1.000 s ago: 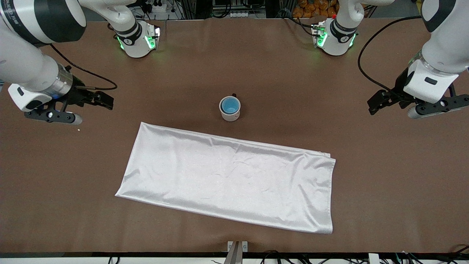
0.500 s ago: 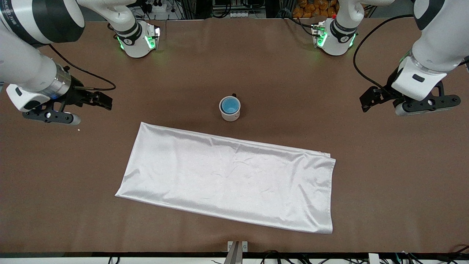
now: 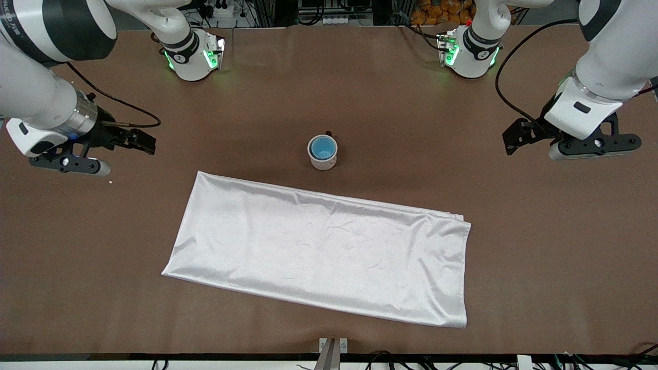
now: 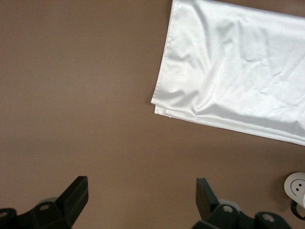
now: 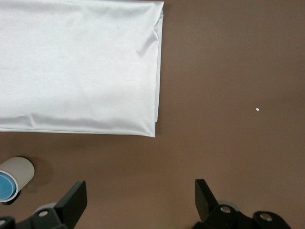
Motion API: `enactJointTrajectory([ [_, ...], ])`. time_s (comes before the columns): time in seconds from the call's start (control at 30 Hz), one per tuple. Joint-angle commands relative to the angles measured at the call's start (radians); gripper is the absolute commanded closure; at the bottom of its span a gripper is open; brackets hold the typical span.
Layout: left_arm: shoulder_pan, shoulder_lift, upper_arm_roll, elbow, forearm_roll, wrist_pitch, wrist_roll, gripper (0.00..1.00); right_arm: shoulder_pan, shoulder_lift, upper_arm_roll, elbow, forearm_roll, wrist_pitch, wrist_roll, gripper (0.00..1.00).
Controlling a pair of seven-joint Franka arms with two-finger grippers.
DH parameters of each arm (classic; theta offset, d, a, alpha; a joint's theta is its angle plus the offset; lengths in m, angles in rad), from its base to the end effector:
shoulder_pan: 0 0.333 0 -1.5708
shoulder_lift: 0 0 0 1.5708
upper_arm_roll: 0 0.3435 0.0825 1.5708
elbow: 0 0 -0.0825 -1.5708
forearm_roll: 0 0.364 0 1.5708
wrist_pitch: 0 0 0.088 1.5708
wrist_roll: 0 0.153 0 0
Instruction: Place blue cup into white mug on table
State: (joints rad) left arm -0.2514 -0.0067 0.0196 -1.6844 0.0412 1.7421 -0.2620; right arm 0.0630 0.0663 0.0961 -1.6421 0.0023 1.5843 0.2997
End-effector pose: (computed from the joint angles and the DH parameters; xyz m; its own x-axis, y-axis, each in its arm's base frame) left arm 0.5352 -0.1206 0.5733 0.9971 0.0236 0.0726 0.0253 -0.9994 -0.0228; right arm 0.5386 0.0853 0.5395 0.9827 -0.1408 -0.1205 -0.1384 -0.9900 0.0282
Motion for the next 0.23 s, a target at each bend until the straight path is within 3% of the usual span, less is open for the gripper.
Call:
enactJointTrajectory([
  [0.0, 0.018, 0.010, -0.010, 0.035, -0.035, -0.030, 0.047, 0.00, -0.074, -0.008, 0.002, 0.019, 0.012, -0.006, -0.106, 0.00],
  [0.2, 0.018, 0.010, -0.010, 0.035, -0.035, -0.030, 0.047, 0.00, -0.115, -0.019, 0.002, 0.028, 0.027, -0.035, -0.152, 0.00],
])
